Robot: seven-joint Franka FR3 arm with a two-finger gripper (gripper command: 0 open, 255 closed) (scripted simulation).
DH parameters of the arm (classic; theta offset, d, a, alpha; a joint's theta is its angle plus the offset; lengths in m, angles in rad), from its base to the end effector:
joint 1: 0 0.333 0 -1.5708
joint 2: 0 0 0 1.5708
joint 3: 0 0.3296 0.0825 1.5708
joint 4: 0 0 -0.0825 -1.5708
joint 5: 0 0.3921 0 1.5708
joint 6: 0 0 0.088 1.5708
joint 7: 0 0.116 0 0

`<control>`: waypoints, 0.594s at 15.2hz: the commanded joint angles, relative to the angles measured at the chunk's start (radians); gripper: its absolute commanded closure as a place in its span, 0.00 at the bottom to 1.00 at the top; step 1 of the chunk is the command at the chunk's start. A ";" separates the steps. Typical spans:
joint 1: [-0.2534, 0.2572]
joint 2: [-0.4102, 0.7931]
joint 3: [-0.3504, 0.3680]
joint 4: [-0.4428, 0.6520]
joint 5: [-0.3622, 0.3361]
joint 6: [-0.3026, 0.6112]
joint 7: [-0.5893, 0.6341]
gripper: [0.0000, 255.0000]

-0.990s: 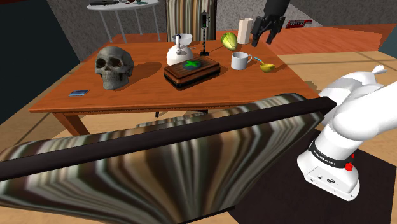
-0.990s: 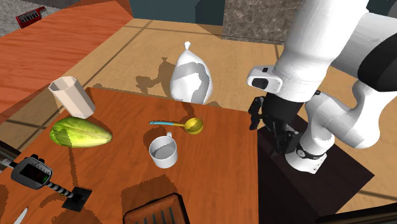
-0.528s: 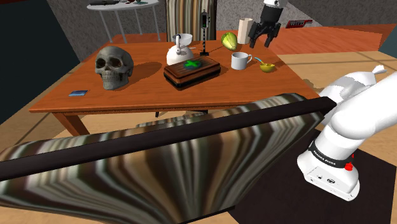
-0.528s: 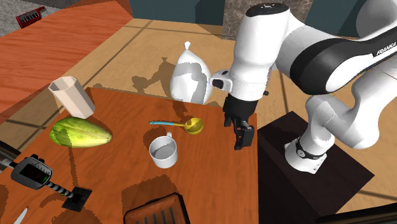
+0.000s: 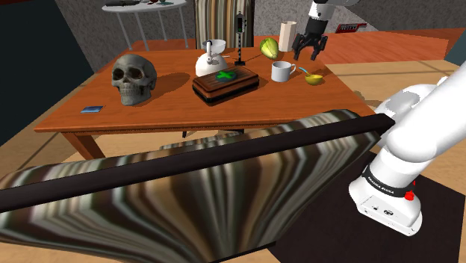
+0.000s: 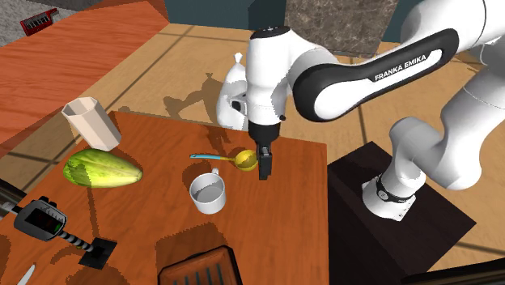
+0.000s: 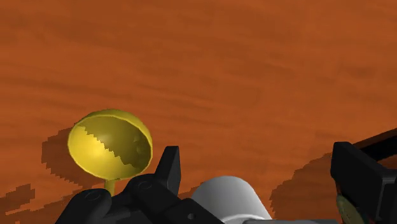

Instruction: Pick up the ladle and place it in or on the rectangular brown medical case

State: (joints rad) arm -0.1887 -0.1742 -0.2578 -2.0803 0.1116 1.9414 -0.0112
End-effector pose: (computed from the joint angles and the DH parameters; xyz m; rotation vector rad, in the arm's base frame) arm 0.4655 -0.2197 0.5057 -2.9188 0.7006 -0.0925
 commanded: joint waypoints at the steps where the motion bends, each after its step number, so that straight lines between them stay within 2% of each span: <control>1: -0.014 0.059 -0.023 0.039 0.019 0.005 -0.009 0.00; 9: -0.091 0.319 -0.099 0.209 0.126 0.015 -0.064 0.00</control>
State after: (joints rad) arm -0.2677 0.1149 -0.3482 -1.8879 0.2234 1.9542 -0.0673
